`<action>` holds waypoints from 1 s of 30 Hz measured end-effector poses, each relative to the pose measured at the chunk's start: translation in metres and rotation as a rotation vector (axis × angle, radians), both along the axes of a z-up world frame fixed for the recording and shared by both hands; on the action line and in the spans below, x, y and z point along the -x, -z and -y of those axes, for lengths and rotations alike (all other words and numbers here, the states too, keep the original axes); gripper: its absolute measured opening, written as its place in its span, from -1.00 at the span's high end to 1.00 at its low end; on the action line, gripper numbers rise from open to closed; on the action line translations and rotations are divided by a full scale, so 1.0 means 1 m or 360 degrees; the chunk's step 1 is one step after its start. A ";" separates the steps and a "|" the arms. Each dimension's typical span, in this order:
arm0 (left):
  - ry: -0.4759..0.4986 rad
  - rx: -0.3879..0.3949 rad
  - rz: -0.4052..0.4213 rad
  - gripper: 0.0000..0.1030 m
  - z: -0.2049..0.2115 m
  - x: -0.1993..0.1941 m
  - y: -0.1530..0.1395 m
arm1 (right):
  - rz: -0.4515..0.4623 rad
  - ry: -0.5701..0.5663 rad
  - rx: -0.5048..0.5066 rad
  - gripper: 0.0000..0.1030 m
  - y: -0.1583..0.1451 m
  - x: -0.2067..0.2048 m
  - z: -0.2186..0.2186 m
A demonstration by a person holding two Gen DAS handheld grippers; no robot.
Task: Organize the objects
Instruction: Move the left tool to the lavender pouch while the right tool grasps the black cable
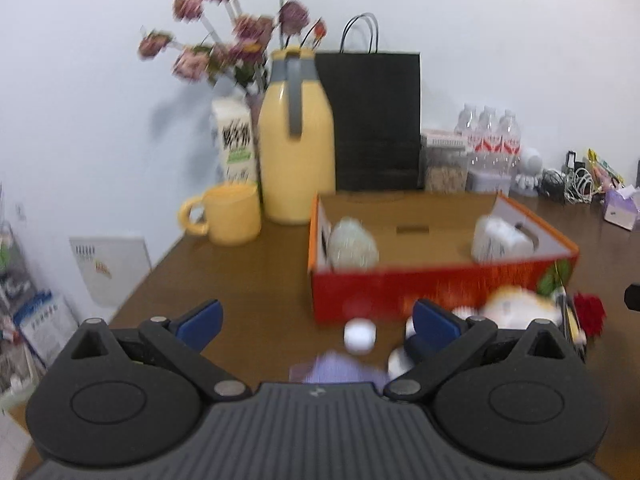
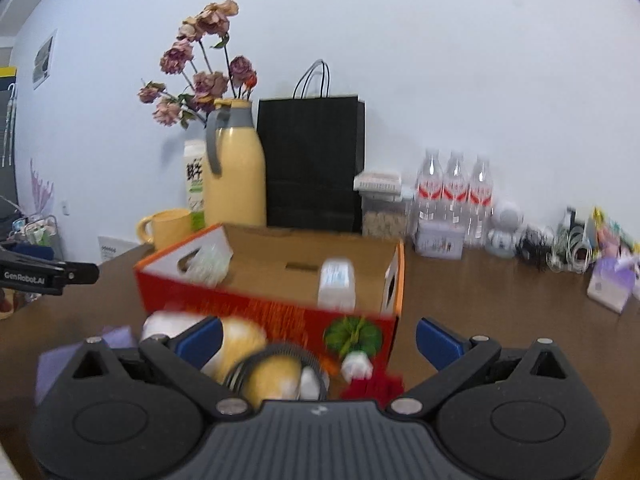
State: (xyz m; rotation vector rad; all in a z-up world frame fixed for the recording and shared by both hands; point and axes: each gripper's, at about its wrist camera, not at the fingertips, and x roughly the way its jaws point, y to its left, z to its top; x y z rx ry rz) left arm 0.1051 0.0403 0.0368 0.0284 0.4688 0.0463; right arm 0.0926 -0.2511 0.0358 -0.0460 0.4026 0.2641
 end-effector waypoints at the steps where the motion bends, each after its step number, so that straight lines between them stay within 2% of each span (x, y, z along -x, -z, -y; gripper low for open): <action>1: -0.0010 0.0012 -0.0017 -1.00 -0.003 0.007 0.006 | -0.0020 0.0003 -0.0011 -1.00 0.007 0.007 0.001; 4: -0.0052 0.0068 -0.0081 -1.00 -0.013 0.027 0.023 | -0.0084 0.0018 -0.0051 -1.00 0.025 0.024 0.004; 9: -0.0123 0.0241 -0.0163 -1.00 -0.032 0.052 0.044 | -0.0163 0.0024 -0.0141 -1.00 0.046 0.037 0.005; 17: -0.0087 0.0205 -0.0145 -1.00 -0.028 0.052 0.040 | -0.0178 -0.0057 -0.0054 -1.00 0.048 0.016 -0.008; 25: -0.0125 0.0199 -0.0145 -1.00 -0.035 0.056 0.039 | -0.0250 -0.0362 0.0218 -1.00 0.044 -0.041 -0.027; 30: -0.0185 0.0207 -0.0142 -1.00 -0.047 0.059 0.037 | -0.0273 -0.0522 0.0228 -1.00 0.046 -0.065 -0.027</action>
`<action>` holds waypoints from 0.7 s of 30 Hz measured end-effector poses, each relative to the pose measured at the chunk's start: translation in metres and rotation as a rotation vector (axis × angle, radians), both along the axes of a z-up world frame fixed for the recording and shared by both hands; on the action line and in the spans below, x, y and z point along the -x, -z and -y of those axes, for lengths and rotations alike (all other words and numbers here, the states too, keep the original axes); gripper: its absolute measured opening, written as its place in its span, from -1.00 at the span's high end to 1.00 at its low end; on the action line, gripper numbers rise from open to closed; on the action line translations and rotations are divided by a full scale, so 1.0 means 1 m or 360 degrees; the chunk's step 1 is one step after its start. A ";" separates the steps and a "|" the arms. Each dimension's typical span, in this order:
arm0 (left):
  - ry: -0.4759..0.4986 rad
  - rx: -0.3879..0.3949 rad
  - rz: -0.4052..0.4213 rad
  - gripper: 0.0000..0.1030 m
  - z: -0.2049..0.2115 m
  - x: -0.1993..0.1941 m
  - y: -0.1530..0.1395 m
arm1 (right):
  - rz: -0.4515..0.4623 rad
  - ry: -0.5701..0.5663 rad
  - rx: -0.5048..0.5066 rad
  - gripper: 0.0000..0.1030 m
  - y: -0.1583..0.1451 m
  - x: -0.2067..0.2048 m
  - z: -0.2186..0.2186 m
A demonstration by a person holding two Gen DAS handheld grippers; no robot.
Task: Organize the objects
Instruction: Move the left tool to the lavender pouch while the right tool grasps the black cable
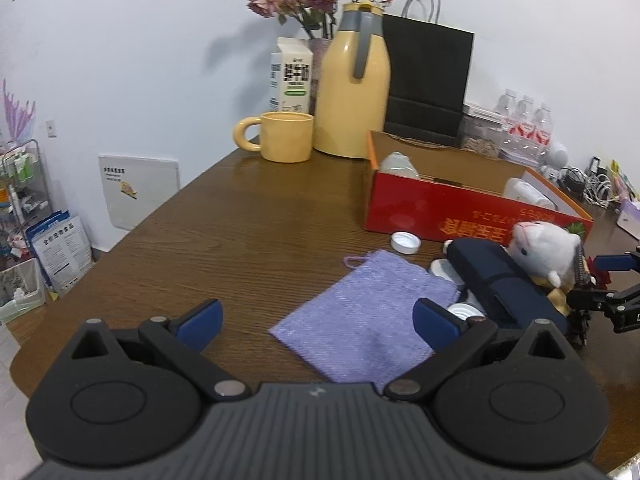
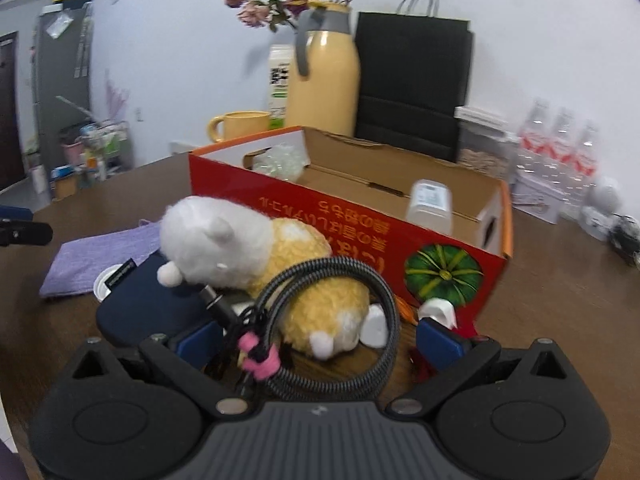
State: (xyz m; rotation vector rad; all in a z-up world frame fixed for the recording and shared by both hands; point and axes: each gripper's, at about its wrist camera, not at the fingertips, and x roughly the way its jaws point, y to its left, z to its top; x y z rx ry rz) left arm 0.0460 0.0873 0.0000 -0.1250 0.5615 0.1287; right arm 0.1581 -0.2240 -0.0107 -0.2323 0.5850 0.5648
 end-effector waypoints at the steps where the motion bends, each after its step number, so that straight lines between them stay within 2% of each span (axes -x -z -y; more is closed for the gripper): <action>1: -0.0004 0.0001 -0.0003 -1.00 -0.002 0.000 0.000 | -0.0011 -0.0019 -0.0007 -1.00 0.001 -0.004 0.000; 6: 0.0029 0.0000 -0.0039 -1.00 -0.003 -0.004 0.003 | -0.0102 -0.0060 -0.0095 -1.00 0.010 -0.015 0.002; 8: 0.0064 -0.0019 -0.0072 -1.00 0.000 -0.008 0.007 | -0.0129 -0.0048 -0.0177 -0.98 0.010 -0.017 0.008; 10: 0.0103 -0.0041 -0.0092 -1.00 0.004 -0.012 0.010 | -0.0136 -0.0001 -0.0212 -0.82 0.008 -0.016 0.013; 11: 0.0126 -0.0048 -0.0101 -1.00 0.004 -0.014 0.011 | -0.0119 0.0026 -0.0215 -0.69 0.007 -0.014 0.014; 17: 0.0292 -0.0146 -0.0233 -1.00 0.014 -0.040 0.022 | 0.0026 0.0131 -0.0257 -0.68 -0.001 0.022 0.021; 21: 0.0384 -0.0175 -0.0247 -1.00 0.019 -0.050 0.023 | 0.0084 0.0218 -0.0244 -0.68 -0.007 0.041 0.019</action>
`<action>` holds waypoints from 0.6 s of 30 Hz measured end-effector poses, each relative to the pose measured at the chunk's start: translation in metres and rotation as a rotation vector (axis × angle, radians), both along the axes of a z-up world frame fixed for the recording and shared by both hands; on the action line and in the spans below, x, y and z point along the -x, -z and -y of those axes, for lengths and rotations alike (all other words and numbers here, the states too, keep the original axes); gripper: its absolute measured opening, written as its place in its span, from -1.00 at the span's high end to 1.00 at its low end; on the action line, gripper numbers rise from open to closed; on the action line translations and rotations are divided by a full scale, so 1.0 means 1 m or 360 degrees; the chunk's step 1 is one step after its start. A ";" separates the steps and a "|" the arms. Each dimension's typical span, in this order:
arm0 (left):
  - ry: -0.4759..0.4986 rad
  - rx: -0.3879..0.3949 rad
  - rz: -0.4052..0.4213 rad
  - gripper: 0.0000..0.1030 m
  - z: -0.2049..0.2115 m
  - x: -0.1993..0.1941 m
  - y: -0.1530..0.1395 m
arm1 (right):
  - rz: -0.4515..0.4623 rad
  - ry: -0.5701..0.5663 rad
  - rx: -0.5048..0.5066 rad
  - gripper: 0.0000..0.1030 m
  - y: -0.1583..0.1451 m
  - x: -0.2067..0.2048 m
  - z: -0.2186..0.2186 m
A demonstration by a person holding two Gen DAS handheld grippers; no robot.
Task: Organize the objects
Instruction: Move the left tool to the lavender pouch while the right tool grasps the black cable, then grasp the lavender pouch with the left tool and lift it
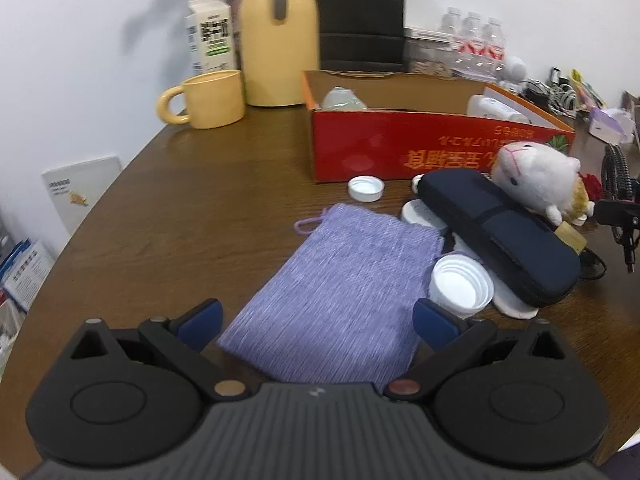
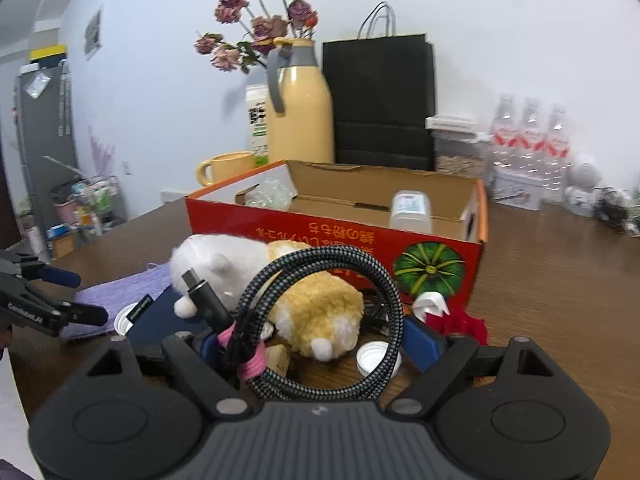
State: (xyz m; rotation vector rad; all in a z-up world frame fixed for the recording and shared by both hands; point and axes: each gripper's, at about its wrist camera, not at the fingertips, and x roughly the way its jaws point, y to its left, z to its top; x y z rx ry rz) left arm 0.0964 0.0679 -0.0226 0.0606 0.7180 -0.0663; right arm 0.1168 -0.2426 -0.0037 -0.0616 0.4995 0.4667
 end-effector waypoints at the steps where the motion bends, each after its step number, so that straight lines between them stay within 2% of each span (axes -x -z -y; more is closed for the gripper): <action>1: 0.0020 0.0009 -0.0006 -1.00 0.000 -0.003 0.000 | 0.0004 0.0022 -0.0004 -0.67 0.000 0.004 0.000; 6: 0.0109 0.0051 -0.0097 -1.00 -0.002 -0.014 0.004 | 0.0035 0.0094 0.0000 -0.67 0.001 0.018 -0.004; 18: 0.0111 0.0037 -0.0074 -1.00 -0.004 -0.023 0.009 | 0.0030 0.0127 -0.0075 -0.67 0.005 0.026 -0.010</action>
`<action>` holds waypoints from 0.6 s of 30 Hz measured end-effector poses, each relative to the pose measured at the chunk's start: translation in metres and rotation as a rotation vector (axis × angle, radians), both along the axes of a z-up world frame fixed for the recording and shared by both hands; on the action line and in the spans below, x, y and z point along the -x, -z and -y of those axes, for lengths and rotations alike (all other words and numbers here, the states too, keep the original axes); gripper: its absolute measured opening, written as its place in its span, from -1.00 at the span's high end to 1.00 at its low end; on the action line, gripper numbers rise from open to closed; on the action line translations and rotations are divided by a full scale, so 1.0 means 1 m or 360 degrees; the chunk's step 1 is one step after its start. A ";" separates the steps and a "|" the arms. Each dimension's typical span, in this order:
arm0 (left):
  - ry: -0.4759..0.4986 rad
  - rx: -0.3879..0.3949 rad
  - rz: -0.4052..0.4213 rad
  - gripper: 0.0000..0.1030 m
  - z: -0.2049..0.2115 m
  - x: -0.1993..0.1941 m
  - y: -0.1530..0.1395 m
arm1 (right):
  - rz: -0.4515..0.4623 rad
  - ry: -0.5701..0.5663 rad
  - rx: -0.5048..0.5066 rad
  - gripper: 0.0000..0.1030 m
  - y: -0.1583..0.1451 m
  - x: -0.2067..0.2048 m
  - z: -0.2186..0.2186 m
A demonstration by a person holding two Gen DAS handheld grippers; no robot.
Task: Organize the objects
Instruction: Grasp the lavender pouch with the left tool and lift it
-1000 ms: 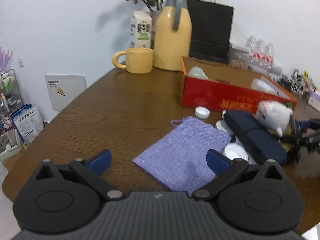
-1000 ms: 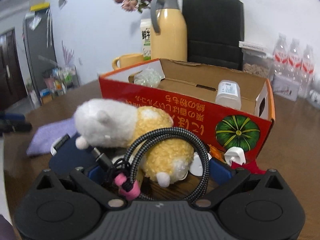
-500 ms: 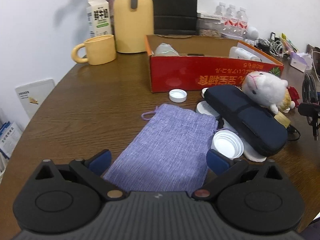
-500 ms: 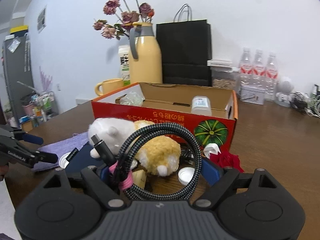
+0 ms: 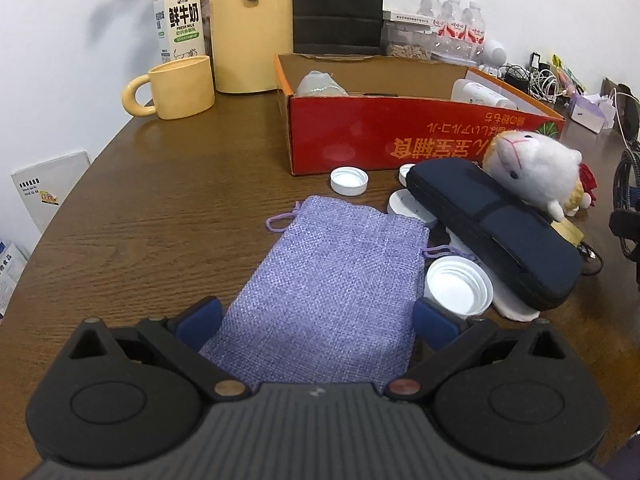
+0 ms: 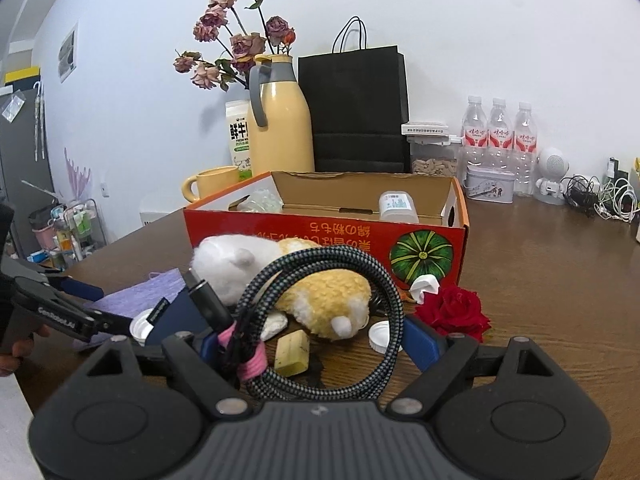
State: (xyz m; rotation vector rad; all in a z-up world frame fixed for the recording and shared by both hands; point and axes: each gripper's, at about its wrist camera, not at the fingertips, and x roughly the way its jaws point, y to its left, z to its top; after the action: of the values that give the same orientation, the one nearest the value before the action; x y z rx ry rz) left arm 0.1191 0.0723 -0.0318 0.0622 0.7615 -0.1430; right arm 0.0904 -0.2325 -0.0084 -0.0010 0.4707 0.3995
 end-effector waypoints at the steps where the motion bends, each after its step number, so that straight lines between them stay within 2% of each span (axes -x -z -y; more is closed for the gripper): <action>1: -0.0006 -0.0001 0.0009 -1.00 0.000 0.000 0.001 | 0.0001 -0.0001 -0.0009 -0.67 0.000 0.001 0.000; 9: -0.0057 -0.0011 0.0059 -0.99 0.007 0.006 0.003 | -0.0015 0.0013 -0.0050 -0.68 0.003 0.003 -0.001; 11: -0.0064 -0.0005 0.0086 -0.90 0.008 0.011 0.004 | -0.0021 0.0019 -0.0058 -0.68 0.004 0.004 0.000; 14: -0.0059 0.0002 0.0122 -0.42 0.012 0.019 0.001 | -0.0030 0.0028 -0.0067 -0.68 0.005 0.005 0.002; 16: -0.0065 0.0009 0.0146 0.24 0.014 0.024 -0.001 | -0.0033 0.0031 -0.0075 -0.68 0.006 0.006 0.003; 17: -0.0070 0.0023 0.0151 0.39 0.014 0.025 -0.002 | -0.0035 0.0033 -0.0077 -0.68 0.006 0.007 0.003; 18: -0.0090 0.0042 0.0152 0.63 0.013 0.026 -0.003 | -0.0036 0.0034 -0.0080 -0.68 0.007 0.007 0.004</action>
State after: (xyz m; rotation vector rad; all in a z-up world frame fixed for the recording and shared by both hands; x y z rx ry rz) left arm 0.0927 0.0594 -0.0284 0.0221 0.6655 -0.0959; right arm 0.0834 -0.2363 -0.0149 0.0571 0.4828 0.3909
